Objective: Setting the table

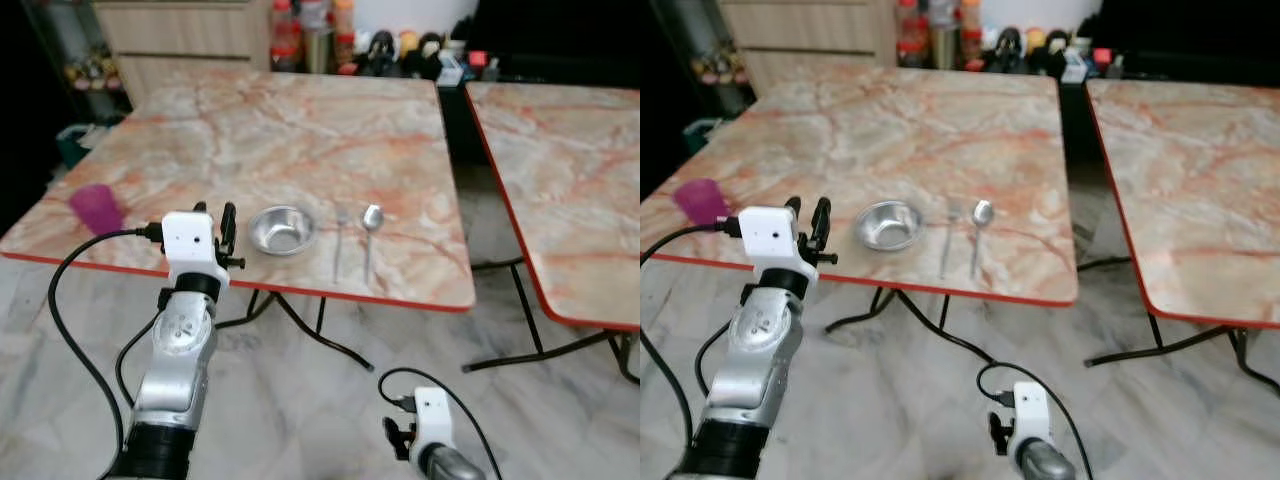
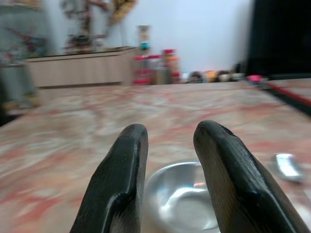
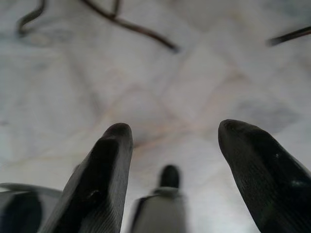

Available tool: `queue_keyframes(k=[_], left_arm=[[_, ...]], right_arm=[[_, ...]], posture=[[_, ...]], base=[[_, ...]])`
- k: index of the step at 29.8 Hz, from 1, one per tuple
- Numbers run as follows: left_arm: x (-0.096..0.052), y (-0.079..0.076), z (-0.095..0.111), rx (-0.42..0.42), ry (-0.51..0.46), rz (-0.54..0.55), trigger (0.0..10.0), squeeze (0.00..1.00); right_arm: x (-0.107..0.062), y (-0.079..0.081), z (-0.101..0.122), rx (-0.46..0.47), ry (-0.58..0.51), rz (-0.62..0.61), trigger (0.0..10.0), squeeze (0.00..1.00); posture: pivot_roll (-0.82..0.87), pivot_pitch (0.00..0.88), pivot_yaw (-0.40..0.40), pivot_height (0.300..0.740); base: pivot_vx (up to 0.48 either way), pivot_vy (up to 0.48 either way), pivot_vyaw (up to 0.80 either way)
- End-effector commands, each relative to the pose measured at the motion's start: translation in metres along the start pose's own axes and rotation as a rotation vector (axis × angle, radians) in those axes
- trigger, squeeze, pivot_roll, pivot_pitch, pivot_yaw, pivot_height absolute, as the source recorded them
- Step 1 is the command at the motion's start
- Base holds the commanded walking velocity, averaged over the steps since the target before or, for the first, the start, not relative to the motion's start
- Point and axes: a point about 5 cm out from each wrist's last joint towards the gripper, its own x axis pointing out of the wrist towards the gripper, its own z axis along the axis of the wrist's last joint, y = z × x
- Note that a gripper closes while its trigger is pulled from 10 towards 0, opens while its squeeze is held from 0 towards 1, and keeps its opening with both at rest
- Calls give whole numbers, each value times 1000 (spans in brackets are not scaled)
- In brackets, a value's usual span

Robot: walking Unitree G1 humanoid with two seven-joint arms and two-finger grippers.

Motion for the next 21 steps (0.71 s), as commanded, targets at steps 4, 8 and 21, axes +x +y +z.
queue_keyframes(k=[4,8,21], left_arm=[[0,8,-1,-19,28,-1,10000,0],[-1,9,-2,-37,38,-1,10000,0],[-1,11,-1,-39,35,7,10000,0]], right_arm=[[1,7,3,5,-12,15,10000,0],[1,7,2,4,-9,14,10000,0],[0,7,-2,4,-2,16,10000,0]], posture=[[136,111,-25,740],[137,114,-23,740],[139,116,-20,740]], base=[[126,0,0],[0,0,0],[296,0,0]])
